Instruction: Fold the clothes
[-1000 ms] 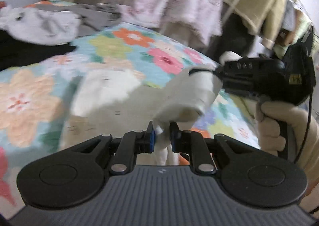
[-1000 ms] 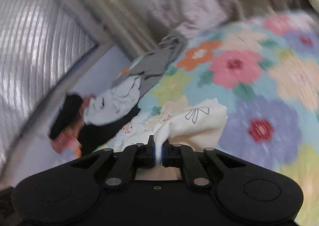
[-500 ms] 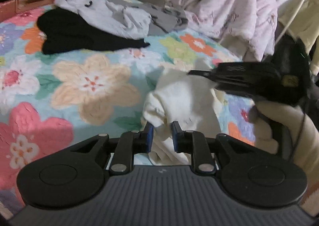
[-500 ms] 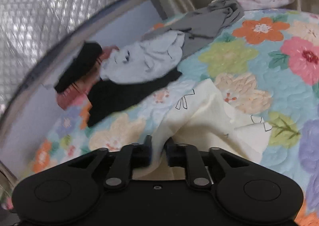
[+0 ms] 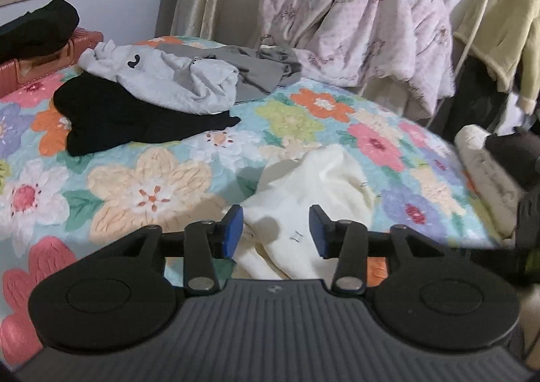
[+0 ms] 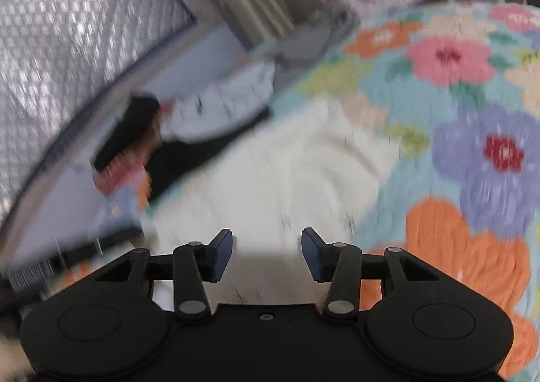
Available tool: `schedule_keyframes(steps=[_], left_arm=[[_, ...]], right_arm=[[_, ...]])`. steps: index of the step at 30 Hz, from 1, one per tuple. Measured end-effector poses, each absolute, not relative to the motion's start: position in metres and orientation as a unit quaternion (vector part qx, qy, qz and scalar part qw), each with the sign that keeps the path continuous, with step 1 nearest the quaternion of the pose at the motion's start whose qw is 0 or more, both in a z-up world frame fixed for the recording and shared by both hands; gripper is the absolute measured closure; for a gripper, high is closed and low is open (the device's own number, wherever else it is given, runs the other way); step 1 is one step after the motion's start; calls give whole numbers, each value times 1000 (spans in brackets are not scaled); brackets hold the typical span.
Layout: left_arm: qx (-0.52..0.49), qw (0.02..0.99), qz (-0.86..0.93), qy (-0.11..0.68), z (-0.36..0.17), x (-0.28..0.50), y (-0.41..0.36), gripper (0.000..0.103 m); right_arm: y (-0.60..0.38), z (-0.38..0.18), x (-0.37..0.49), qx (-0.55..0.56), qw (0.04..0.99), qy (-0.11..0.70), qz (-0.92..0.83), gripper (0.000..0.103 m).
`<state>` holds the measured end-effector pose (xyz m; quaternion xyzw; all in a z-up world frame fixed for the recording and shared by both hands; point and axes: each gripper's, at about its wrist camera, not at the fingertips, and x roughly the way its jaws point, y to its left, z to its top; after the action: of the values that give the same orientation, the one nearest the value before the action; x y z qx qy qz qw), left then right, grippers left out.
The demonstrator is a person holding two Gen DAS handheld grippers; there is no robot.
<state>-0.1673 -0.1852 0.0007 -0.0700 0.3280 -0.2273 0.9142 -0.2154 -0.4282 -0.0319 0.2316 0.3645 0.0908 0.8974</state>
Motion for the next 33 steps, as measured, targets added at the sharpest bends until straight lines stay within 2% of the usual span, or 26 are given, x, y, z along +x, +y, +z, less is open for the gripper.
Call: schedule_keyframes(steps=[3,8,11,16,19,21,26,33], left_arm=[[-35,911,-204,357,-18,-156,-195,56],[-2,904,-149,401,-57,-152,-197,56],[17,915,-125,383,-48,-156,-195,57],[-12,928,-146,343,-22,-172,-188,57],[-23,930,-192,313,-2,-182,-192,56],[-34,925,-228,301,6,-183,-197,55],[-85,877,-296,369,-20,-168,-213,55],[-68,859,-282,422,-58,-156,-226,56]], right_arm=[[-414,-53,-217,209,887,401,93,52],[-409,-57,-229,203,879,414,118,52],[-424,-43,-232,216,887,391,119,52],[-466,-22,-218,209,909,355,63,52],[-471,-16,-203,135,923,358,30,53],[-468,-14,-196,78,928,362,28,61],[-469,-23,-178,17,928,370,38,71],[-470,-49,-151,22,924,378,50,71]])
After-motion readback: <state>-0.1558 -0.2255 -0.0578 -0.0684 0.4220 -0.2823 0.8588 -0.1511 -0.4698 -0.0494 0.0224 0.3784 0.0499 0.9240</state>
